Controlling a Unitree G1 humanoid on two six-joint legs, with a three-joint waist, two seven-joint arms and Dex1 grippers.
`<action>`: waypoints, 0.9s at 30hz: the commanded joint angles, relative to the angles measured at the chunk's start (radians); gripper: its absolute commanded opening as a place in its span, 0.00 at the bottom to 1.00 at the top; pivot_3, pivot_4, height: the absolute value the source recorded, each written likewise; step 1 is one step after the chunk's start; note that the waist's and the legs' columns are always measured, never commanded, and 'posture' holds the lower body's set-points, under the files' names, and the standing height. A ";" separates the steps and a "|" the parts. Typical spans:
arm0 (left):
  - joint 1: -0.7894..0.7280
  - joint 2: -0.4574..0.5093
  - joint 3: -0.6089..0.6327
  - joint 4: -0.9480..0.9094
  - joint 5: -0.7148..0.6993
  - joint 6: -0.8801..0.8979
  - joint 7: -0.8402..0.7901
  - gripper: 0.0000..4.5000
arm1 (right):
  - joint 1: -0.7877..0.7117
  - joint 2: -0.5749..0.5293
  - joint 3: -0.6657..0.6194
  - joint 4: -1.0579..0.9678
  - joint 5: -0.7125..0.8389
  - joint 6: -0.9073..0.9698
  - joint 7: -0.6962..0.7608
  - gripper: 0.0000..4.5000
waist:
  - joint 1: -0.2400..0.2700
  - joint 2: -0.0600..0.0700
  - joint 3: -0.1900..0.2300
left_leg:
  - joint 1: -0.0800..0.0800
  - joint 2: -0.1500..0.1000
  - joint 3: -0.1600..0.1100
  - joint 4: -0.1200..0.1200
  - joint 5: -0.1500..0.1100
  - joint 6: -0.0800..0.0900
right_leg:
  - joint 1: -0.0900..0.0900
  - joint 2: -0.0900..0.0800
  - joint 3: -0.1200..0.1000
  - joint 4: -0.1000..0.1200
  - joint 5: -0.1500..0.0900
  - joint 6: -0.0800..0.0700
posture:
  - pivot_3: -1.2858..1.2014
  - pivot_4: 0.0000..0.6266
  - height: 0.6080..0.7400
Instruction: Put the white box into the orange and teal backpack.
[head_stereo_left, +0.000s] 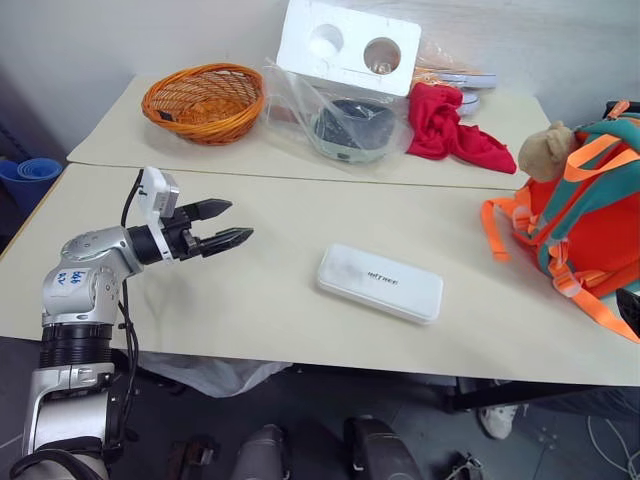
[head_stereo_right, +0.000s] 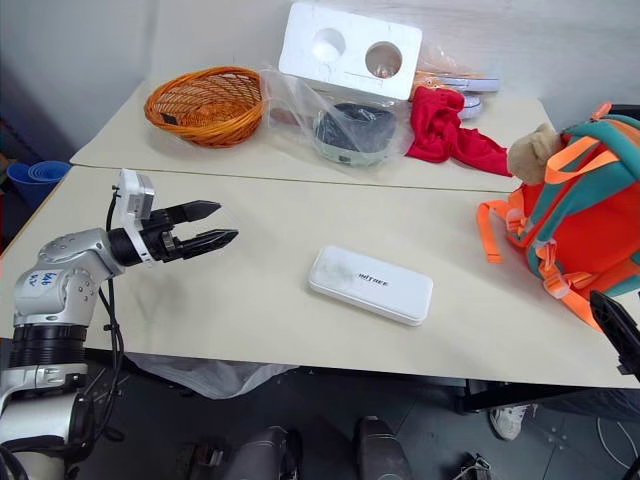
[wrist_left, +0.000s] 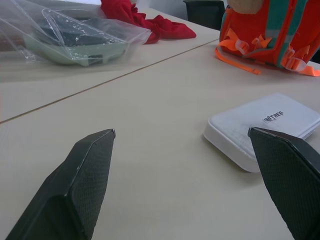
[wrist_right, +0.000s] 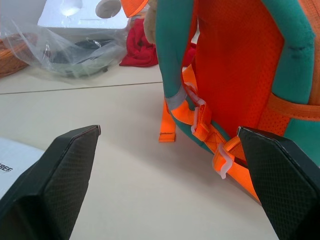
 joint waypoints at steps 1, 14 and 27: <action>-0.027 0.001 -0.001 -0.021 -0.006 -0.007 0.002 0.99 | 0.005 -0.003 -0.029 -0.038 0.008 -0.021 -0.025 1.00 | -0.001 0.000 0.000 | 0.000 0.000 0.000 0.000 0.000 0.000 | 0.000 0.000 0.000 0.000 0.000 0.000 | 0.52 0.24 1.00; -0.050 0.003 -0.078 -0.006 0.058 -0.007 0.013 0.99 | 0.021 -0.047 0.103 -0.119 -0.129 -0.012 -0.081 1.00 | -0.001 0.000 0.000 | 0.000 0.000 0.000 0.000 0.000 0.000 | 0.000 0.000 0.000 0.000 0.000 0.000 | 0.52 0.24 1.00; -0.158 -0.118 -0.332 0.224 0.337 -0.335 0.007 0.32 | -0.188 -0.172 0.572 -0.054 -0.419 -0.002 -0.044 0.11 | 0.001 0.000 0.000 | -0.001 -0.001 0.000 0.001 0.000 0.000 | -0.001 0.001 0.000 0.000 0.000 0.000 | 0.52 0.24 1.00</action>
